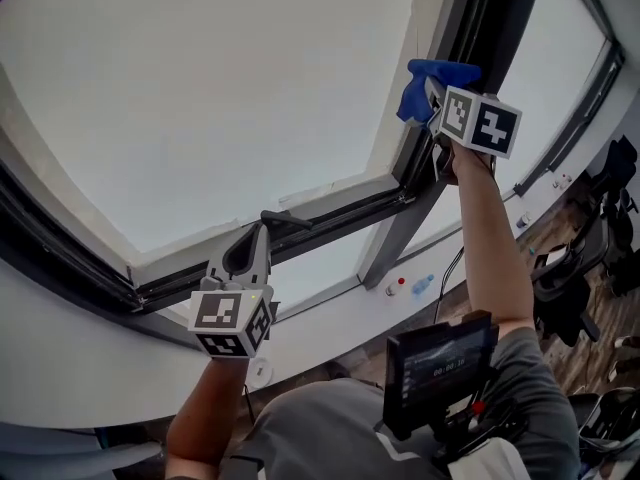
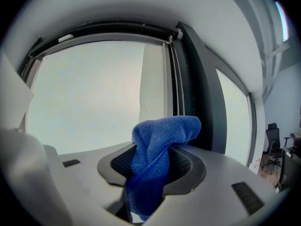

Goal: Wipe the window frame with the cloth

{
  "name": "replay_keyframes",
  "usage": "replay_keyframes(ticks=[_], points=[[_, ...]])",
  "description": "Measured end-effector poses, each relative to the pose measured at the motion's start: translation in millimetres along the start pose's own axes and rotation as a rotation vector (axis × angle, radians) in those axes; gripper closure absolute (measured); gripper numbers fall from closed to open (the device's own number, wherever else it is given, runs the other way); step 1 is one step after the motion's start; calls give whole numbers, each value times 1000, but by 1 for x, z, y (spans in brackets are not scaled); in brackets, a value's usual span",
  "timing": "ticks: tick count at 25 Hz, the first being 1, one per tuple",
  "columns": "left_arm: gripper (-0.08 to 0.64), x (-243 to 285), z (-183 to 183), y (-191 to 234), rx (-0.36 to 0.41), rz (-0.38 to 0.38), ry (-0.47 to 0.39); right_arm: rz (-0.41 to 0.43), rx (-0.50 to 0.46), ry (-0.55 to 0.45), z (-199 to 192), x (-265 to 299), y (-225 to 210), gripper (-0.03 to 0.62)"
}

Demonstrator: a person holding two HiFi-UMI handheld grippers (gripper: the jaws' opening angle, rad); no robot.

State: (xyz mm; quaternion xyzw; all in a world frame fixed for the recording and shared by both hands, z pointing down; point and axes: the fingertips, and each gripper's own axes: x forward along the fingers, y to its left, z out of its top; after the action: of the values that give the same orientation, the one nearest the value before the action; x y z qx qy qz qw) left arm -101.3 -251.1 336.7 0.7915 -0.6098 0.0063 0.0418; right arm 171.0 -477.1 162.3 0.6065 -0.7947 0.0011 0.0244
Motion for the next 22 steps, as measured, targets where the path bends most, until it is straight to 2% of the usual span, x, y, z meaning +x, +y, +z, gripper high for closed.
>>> replay_keyframes(ticks=[4, 9, 14, 22], points=[[552, 8, 27, 0, 22, -21, -4, -36, -53, -26, 34, 4, -1, 431], [552, 21, 65, -8, 68, -52, -37, -88, -92, -12, 37, 17, 1, 431], [552, 38, 83, -13, 81, -82, -68, -110, -111, 41, 8, 29, 4, 431], [552, 44, 69, -7, 68, -88, -57, -121, -88, 166, -71, 35, 5, 431]])
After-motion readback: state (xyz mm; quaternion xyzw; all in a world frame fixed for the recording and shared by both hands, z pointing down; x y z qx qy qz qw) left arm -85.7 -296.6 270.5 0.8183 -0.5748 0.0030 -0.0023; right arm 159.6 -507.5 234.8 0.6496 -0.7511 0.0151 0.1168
